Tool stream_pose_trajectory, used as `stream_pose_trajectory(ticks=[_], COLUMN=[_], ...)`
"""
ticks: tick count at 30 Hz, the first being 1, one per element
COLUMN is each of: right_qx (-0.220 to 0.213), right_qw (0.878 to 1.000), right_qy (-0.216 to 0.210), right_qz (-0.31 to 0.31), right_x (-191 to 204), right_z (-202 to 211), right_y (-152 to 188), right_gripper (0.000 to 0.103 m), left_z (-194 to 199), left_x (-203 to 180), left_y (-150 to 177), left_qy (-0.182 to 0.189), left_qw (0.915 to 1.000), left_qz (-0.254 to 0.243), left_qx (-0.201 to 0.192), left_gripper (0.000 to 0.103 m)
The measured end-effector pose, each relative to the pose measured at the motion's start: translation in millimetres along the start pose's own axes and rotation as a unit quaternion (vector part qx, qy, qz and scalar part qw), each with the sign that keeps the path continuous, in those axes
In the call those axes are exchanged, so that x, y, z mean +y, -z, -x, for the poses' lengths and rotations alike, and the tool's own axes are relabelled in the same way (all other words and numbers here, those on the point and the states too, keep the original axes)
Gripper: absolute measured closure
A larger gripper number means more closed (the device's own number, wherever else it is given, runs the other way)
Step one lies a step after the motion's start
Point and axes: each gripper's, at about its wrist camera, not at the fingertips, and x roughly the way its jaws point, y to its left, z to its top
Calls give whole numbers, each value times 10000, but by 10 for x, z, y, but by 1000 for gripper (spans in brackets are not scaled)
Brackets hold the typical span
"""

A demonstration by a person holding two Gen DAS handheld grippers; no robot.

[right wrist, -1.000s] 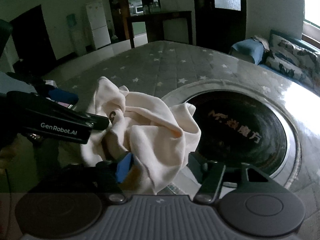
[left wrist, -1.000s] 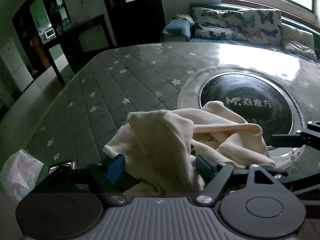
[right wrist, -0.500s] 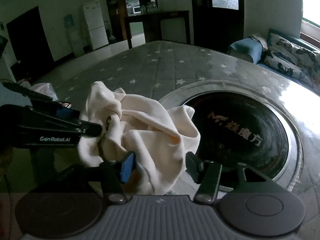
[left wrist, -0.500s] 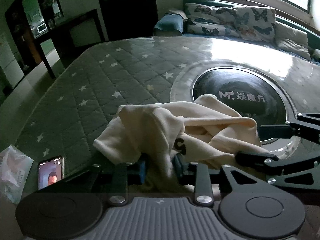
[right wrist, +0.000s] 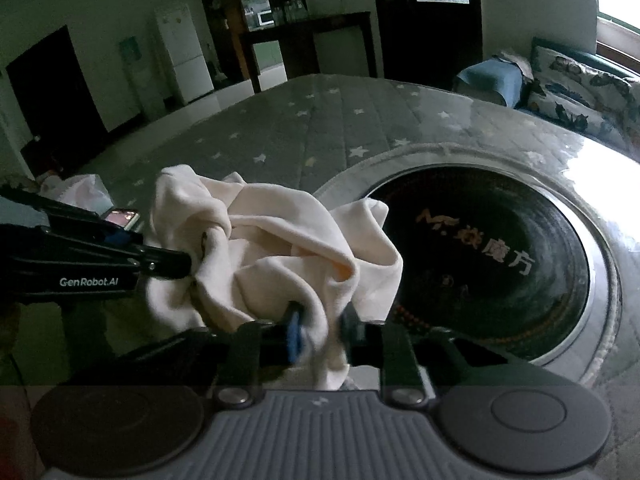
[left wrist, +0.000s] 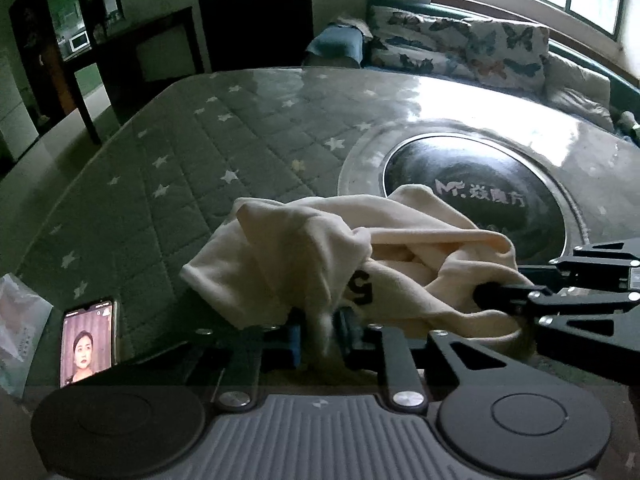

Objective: Fold clothes

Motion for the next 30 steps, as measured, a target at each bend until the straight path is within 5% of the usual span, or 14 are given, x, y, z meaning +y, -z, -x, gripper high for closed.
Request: stream_pose_trajectory(ticks=[13, 18, 22, 25, 30], right_qx=[-157, -26, -126, -165, -122], right_qw=[9990, 9997, 9994, 9993, 9999], right_qy=[425, 209, 159, 153, 8], right_qz=[-6, 105, 283, 289, 24], right_x=[-110, -88, -11, -8, -96], right_z=[229, 242, 250, 224, 133], right_y=[26, 25, -47, -117, -200], right_gripper=[95, 90, 82, 64, 62], left_z=[220, 245, 263, 309, 346], left_x=[-4, -44, -57, -36, -19], left_y=[75, 70, 36, -9, -141], left_qy=[271, 248, 146, 149, 95], left_qw=[9996, 9994, 9994, 9992, 9986], left_qz=[-63, -214, -255, -225, -192], left_qx=[-111, -115, -187, -289, -484], left_gripper=[85, 81, 66, 51, 36])
